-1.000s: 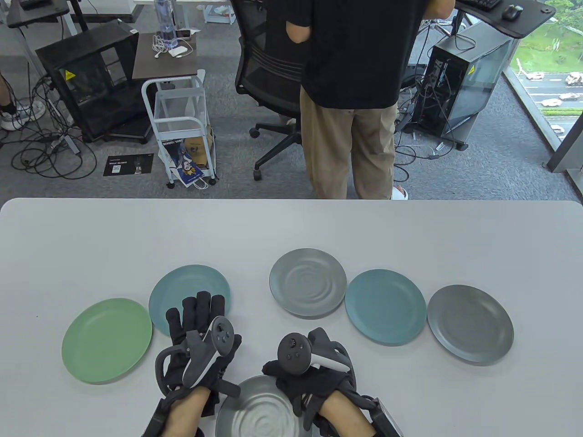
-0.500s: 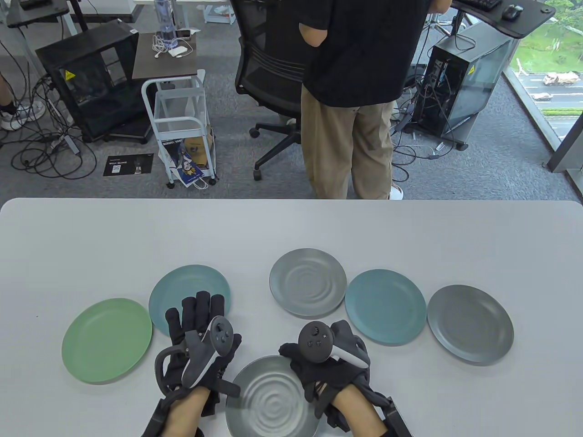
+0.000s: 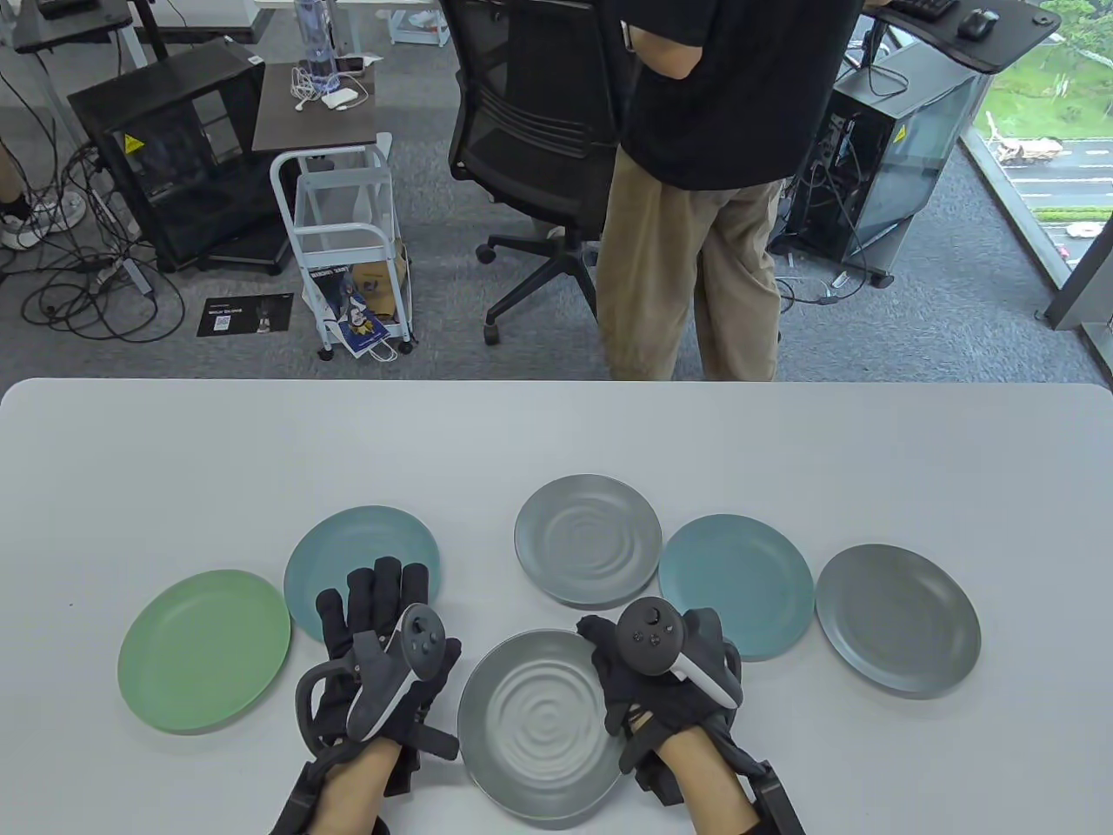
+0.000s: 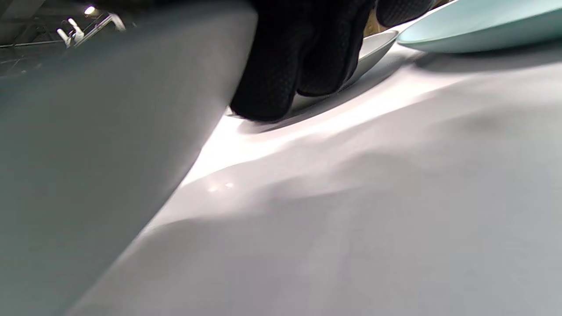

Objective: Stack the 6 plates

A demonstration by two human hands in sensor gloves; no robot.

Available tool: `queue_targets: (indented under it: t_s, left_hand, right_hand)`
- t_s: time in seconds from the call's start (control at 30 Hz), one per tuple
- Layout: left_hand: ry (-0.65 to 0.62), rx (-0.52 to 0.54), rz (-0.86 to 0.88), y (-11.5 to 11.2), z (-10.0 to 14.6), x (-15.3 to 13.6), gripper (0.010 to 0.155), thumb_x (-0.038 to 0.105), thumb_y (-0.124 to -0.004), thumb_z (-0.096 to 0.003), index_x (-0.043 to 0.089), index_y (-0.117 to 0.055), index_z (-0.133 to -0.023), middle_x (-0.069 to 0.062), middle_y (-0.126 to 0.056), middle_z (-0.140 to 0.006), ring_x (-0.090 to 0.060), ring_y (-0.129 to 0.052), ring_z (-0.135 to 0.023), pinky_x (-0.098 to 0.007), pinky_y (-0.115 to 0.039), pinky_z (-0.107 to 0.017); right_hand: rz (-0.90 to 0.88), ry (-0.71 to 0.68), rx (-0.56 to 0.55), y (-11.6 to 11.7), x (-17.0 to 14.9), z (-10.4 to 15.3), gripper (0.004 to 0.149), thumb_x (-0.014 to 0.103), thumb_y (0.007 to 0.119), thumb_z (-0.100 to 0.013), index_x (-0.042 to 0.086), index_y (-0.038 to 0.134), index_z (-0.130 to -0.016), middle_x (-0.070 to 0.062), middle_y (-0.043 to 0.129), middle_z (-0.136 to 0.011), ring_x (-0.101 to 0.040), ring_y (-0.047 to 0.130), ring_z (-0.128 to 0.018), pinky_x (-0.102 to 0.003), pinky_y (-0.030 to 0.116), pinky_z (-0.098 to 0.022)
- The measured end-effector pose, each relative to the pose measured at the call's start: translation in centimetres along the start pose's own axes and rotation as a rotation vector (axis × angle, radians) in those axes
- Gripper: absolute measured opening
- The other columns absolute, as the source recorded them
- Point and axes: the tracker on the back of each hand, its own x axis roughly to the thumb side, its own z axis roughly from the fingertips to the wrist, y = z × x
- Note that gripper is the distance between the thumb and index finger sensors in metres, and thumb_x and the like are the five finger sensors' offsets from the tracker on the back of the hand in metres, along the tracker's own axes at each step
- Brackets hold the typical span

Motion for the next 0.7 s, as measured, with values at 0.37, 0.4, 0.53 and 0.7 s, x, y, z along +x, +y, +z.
queue_targets:
  t_s: [0.37, 0.4, 0.53, 0.7]
  left_hand:
    - [0.0, -0.005, 0.001, -0.04, -0.01, -0.02, 0.094, 0.072, -0.069, -0.0308, 0.048, -0.015, -0.103, 0.02, -0.01, -0.117, -0.012, -0.012, -0.116, -0.049, -0.005, -0.085]
    - [0.001, -0.006, 0.001, -0.05, -0.01, -0.02, 0.094, 0.072, -0.07, -0.0308, 0.048, -0.015, -0.103, 0.02, -0.01, -0.117, -0.012, -0.012, -0.116, -0.049, -0.005, -0.085]
    - [0.0, -0.007, 0.0, -0.06, -0.02, 0.0, 0.094, 0.072, -0.069, -0.0307, 0.048, -0.015, -0.103, 0.02, -0.01, -0.117, -0.012, -0.012, -0.116, -0.049, -0.005, -0.085]
    - [0.0, -0.009, -0.002, -0.08, -0.02, 0.02, 0.094, 0.072, -0.069, -0.0308, 0.048, -0.015, -0.103, 0.02, -0.01, -0.117, -0.012, -0.012, -0.116, -0.049, -0.005, -0.085]
  right_hand:
    - [-0.02, 0.054, -0.039, 0.18, -0.96, -0.22, 0.046, 0.032, 0.062, -0.054, 0.024, 0.061, -0.099, 0.006, 0.087, -0.074, -0.027, 0.069, -0.085, -0.059, 0.037, -0.076]
    - [-0.022, 0.058, -0.044, 0.23, -1.01, -0.23, 0.046, 0.033, 0.062, -0.054, 0.024, 0.061, -0.099, 0.006, 0.087, -0.073, -0.027, 0.069, -0.085, -0.059, 0.037, -0.076]
    - [-0.017, 0.068, -0.064, 0.29, -1.04, -0.2, 0.046, 0.033, 0.063, -0.054, 0.023, 0.062, -0.099, 0.006, 0.088, -0.073, -0.027, 0.07, -0.084, -0.058, 0.037, -0.076]
    - [-0.001, 0.068, -0.085, 0.53, -0.87, -0.21, 0.046, 0.033, 0.063, -0.054, 0.023, 0.062, -0.098, 0.006, 0.089, -0.073, -0.026, 0.072, -0.084, -0.058, 0.039, -0.076]
